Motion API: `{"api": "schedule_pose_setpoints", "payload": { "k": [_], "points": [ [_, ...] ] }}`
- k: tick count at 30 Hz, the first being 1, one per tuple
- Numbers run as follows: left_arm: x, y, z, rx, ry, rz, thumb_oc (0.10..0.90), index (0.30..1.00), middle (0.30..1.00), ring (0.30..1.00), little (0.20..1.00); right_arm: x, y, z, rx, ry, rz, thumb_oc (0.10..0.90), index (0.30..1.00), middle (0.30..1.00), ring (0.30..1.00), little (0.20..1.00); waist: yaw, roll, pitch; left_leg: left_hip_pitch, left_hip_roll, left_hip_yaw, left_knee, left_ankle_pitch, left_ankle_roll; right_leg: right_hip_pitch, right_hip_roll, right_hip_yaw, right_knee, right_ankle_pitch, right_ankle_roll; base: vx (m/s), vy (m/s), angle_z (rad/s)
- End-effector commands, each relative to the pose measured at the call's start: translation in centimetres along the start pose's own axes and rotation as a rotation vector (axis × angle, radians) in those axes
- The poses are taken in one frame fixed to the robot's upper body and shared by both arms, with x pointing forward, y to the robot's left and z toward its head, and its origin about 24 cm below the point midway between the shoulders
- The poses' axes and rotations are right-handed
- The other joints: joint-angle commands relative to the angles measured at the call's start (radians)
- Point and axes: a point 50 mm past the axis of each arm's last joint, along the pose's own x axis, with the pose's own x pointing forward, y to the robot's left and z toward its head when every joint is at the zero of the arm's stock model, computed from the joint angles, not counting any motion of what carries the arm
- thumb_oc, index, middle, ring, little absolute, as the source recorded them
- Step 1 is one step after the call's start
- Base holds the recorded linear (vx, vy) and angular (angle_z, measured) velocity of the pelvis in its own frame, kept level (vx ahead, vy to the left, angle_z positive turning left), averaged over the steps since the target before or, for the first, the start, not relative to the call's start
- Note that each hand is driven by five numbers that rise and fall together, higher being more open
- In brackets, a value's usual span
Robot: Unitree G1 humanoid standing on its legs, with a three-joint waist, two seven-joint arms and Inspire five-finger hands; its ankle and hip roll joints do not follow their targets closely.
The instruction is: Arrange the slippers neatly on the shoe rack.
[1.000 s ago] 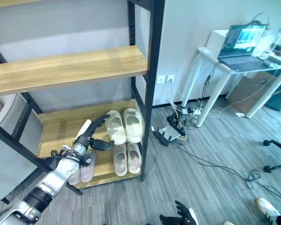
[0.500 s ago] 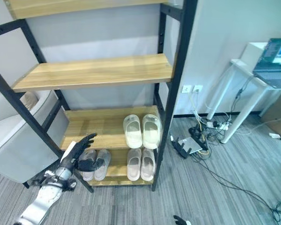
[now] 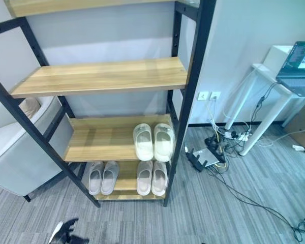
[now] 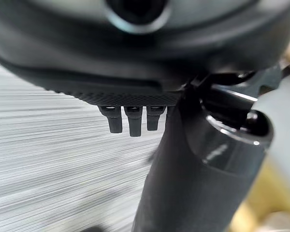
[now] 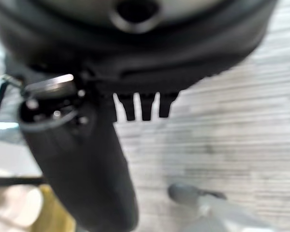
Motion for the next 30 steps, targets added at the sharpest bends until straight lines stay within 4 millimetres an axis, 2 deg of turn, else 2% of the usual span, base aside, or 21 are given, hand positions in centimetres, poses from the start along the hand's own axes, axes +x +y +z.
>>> {"api": "schedule_pose_setpoints", "payload": {
  "k": [1,3,4,5,6,12,14,15,21,25,30],
  "points": [
    [1.1,2.3,1.8,-0.06,0.0,0.118,0.8,0.9,0.9,0.9,0.9,0.3,-1.9,0.3,0.095,-0.006,-0.089,0.8,0.9,0.9,0.9,0.9,-0.005,-0.036,0.001,0.042,-0.056,0.051,0.009,-0.111,0.025,-0.06,0.033,0.029,0.017,-0.057,-0.004,0.02,-0.004,-0.06],
    [0.7,2.0,-0.8,-0.089,0.116,0.103,0.8,0.9,0.9,0.9,0.9,0.3,-2.0,0.0,0.15,0.015,-0.08,0.8,0.9,0.9,0.9,0.9,-0.009,-0.039,-0.005,0.045,-0.053,0.063,0.008,-0.115,0.024,-0.061,0.036,0.038,0.016,-0.057,-0.006,0.02,-0.004,-0.12],
    [0.7,2.0,-0.8,-0.089,0.117,0.103,0.8,0.9,0.9,0.9,0.9,0.3,-2.0,0.0,0.15,0.015,-0.08,0.8,0.9,0.9,0.9,0.9,-0.009,-0.039,-0.005,0.045,-0.053,0.063,0.008,-0.115,0.024,-0.061,0.036,0.038,0.016,-0.057,-0.006,0.03,-0.012,-0.15],
    [0.3,1.7,-2.0,-0.138,0.17,0.093,0.8,0.9,0.9,0.9,0.9,0.2,-1.8,-0.3,0.187,0.03,-0.063,0.8,0.9,0.9,0.9,0.9,-0.01,-0.043,-0.01,0.047,-0.051,0.068,0.008,-0.117,0.022,-0.062,0.038,0.041,0.016,-0.057,-0.007,0.02,-0.022,-0.14],
    [0.3,1.7,-2.0,-0.175,0.178,0.09,0.8,0.9,0.9,0.9,0.9,0.2,-1.6,-0.4,0.207,0.038,-0.05,0.8,0.9,0.9,0.9,0.9,-0.009,-0.046,-0.012,0.047,-0.05,0.069,0.008,-0.117,0.021,-0.063,0.039,0.042,0.016,-0.057,-0.008,0.03,-0.027,-0.12],
    [0.5,1.3,-1.0,-0.299,0.132,0.069,0.8,0.9,0.9,0.9,0.9,-0.2,0.1,-1.3,0.274,0.073,0.044,0.8,0.9,0.9,0.9,0.9,-0.008,-0.056,-0.013,0.046,-0.047,0.067,0.008,-0.115,0.019,-0.064,0.04,0.04,0.014,-0.054,-0.008,0.0,-0.006,-0.02],
    [0.5,1.3,-1.0,-0.299,0.132,0.069,0.8,0.9,0.9,0.9,0.9,-0.2,0.1,-1.3,0.274,0.073,0.044,0.8,0.9,0.9,0.9,0.9,-0.008,-0.056,-0.013,0.046,-0.047,0.067,0.008,-0.115,0.019,-0.064,0.04,0.04,0.014,-0.054,-0.008,0.0,0.0,0.0],
    [0.7,1.2,-0.4,-0.295,0.112,0.061,0.8,0.9,0.9,0.9,0.9,-0.3,0.6,-1.3,0.266,0.074,0.074,0.8,0.9,0.9,0.9,0.9,-0.009,-0.059,-0.012,0.044,-0.047,0.066,0.008,-0.114,0.018,-0.065,0.04,0.039,0.013,-0.052,-0.008,0.0,0.0,0.0],
    [1.0,1.1,1.0,-0.302,0.064,0.04,0.8,0.9,0.9,0.9,0.9,-0.2,0.8,-1.2,0.219,0.074,0.103,0.8,0.9,0.9,0.9,0.9,-0.011,-0.059,-0.009,0.041,-0.047,0.064,0.008,-0.113,0.018,-0.069,0.038,0.036,0.013,-0.047,-0.006,0.0,0.0,0.0],
    [1.0,0.8,1.2,-0.298,0.06,0.025,0.8,0.9,0.9,0.9,0.9,-0.2,0.7,-0.9,0.202,0.066,0.106,0.8,0.9,0.9,0.9,0.9,-0.012,-0.057,-0.009,0.042,-0.047,0.066,0.008,-0.113,0.019,-0.071,0.037,0.038,0.013,-0.044,-0.004,0.0,0.0,0.0],
    [0.8,0.4,0.8,-0.303,0.076,0.009,0.8,0.9,0.9,0.9,0.9,-0.3,1.7,-0.9,0.18,0.059,0.137,0.8,0.9,0.9,0.9,0.9,-0.012,-0.06,-0.014,0.046,-0.048,0.072,0.008,-0.117,0.019,-0.068,0.036,0.044,0.013,-0.043,-0.004,0.0,-0.002,-0.01]
  ]
}}
